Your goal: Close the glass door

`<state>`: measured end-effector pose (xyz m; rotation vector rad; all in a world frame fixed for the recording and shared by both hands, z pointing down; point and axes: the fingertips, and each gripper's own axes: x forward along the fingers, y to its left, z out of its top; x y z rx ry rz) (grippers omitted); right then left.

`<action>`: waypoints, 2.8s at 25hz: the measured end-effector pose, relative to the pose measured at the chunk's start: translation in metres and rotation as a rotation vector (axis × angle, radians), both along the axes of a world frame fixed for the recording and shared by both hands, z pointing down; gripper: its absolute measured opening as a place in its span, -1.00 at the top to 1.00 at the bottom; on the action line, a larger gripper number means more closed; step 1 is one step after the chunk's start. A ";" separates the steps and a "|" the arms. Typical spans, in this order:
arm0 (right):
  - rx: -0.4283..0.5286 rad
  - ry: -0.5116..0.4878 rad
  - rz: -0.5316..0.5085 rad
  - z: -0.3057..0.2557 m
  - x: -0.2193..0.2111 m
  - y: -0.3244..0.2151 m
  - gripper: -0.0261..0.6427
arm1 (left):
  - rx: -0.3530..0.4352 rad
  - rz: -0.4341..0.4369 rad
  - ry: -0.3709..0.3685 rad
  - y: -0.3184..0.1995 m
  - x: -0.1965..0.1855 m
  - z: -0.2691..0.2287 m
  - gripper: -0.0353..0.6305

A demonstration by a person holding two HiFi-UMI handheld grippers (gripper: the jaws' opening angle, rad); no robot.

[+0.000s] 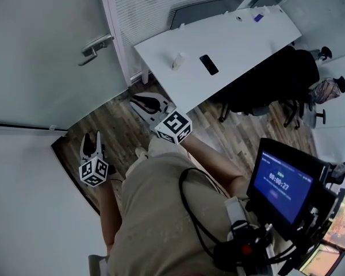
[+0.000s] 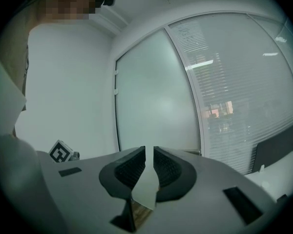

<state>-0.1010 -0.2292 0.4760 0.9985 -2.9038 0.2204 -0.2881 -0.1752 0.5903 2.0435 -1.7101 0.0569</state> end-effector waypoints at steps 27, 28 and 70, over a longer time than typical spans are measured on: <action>-0.023 0.042 0.004 0.032 0.220 0.156 0.79 | -0.161 -0.001 0.074 0.196 0.215 0.022 0.84; -0.028 0.032 0.001 0.031 0.220 0.160 0.79 | -0.171 -0.001 0.074 0.201 0.216 0.025 0.84; -0.082 0.076 0.101 0.037 0.106 0.193 0.79 | -0.233 0.194 0.027 0.211 0.110 0.042 0.84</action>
